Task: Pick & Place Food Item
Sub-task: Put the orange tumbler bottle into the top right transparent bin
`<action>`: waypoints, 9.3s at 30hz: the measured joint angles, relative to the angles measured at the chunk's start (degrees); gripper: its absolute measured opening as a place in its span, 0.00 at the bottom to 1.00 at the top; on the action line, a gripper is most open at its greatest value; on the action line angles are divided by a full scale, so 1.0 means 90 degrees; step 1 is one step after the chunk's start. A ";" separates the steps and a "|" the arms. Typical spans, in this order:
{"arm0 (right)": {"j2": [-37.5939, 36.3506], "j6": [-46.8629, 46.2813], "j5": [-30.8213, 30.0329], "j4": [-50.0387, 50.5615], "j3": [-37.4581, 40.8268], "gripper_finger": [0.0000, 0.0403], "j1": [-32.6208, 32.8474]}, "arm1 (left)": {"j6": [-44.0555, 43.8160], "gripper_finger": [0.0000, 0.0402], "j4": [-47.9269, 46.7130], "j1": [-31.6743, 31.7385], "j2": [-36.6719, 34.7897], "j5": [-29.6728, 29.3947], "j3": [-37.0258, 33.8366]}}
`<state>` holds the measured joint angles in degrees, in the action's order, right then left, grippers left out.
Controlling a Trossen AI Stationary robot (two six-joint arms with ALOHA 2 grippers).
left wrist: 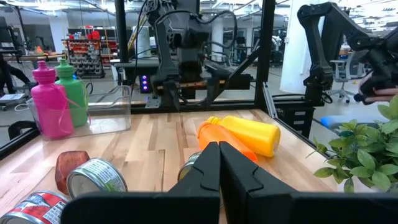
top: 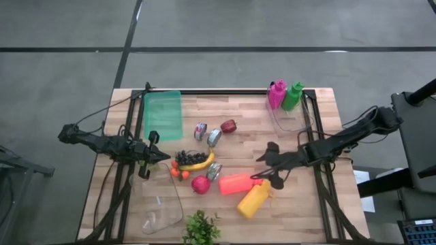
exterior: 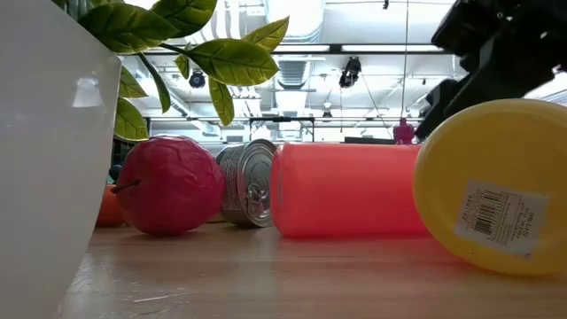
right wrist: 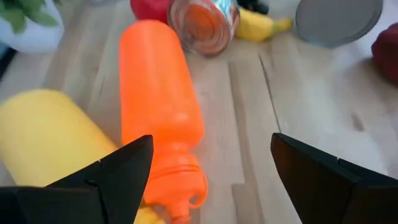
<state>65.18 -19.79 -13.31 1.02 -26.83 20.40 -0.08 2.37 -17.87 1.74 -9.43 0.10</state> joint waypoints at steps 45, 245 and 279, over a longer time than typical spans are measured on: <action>0.2107 -0.0121 0.1141 0.0020 -0.0641 0.79 0.0000 | 0.0000 0.00 0.0001 0.0000 0.0000 -0.0001 0.0001; 0.1306 -0.7604 0.2622 0.9871 -0.6018 0.81 0.1592 | 0.0000 0.00 0.0001 -0.0001 0.0000 -0.0001 0.0002; 0.1784 -0.8988 0.1852 0.9729 -0.5918 0.81 0.3601 | 0.0000 0.00 0.0002 0.0000 -0.0002 0.0000 0.0002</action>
<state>81.23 -100.68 3.36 88.58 -80.09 52.81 -0.08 2.39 -17.87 1.72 -9.43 0.12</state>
